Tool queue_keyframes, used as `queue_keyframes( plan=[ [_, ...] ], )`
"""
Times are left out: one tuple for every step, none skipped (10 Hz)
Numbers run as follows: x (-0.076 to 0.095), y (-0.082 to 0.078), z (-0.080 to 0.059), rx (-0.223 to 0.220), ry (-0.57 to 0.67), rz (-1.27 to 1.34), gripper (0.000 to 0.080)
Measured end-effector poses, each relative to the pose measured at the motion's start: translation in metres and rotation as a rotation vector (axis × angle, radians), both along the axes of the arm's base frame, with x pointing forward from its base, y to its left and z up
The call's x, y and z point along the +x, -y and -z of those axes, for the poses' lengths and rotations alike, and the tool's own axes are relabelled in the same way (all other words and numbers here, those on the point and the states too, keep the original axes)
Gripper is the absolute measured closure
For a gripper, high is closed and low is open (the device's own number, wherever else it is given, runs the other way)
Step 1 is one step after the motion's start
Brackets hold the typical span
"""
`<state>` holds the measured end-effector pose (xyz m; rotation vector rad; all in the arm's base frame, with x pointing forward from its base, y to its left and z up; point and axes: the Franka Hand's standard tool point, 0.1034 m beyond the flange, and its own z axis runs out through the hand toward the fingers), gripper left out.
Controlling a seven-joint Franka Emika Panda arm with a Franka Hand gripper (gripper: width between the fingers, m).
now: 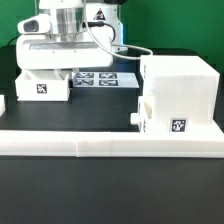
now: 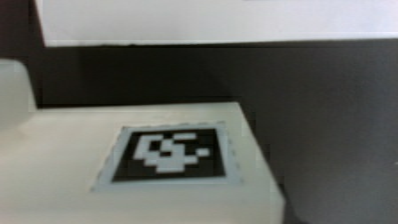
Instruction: Assemble drawer
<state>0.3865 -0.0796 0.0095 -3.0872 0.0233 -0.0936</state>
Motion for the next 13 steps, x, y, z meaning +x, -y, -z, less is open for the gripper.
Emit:
queue_keyframes(
  plan=[
    [0.015, -0.018, -0.014, 0.01, 0.0, -0.053, 0.0757],
    [0.029, -0.031, -0.026, 0.019, -0.003, -0.081, 0.0757],
    [0.046, -0.045, -0.038, 0.028, 0.002, -0.105, 0.0757],
    [0.06, -0.058, -0.044, 0.032, 0.011, -0.116, 0.0757],
    [0.069, -0.061, -0.048, 0.038, 0.009, -0.17, 0.0757],
    [0.078, -0.057, -0.051, 0.038, 0.02, -0.201, 0.0757],
    [0.075, -0.058, -0.049, 0.037, 0.018, -0.199, 0.0757],
    [0.074, -0.058, -0.048, 0.035, 0.018, -0.236, 0.0757],
    [0.074, -0.054, -0.045, 0.016, 0.045, -0.365, 0.0757],
    [0.068, -0.049, -0.034, -0.002, 0.062, -0.477, 0.0757],
    [0.073, -0.052, -0.033, -0.004, 0.055, -0.606, 0.0757],
    [0.085, -0.056, -0.038, -0.009, 0.052, -0.725, 0.0757],
    [0.095, -0.06, -0.042, -0.015, 0.041, -0.816, 0.0757]
  ],
)
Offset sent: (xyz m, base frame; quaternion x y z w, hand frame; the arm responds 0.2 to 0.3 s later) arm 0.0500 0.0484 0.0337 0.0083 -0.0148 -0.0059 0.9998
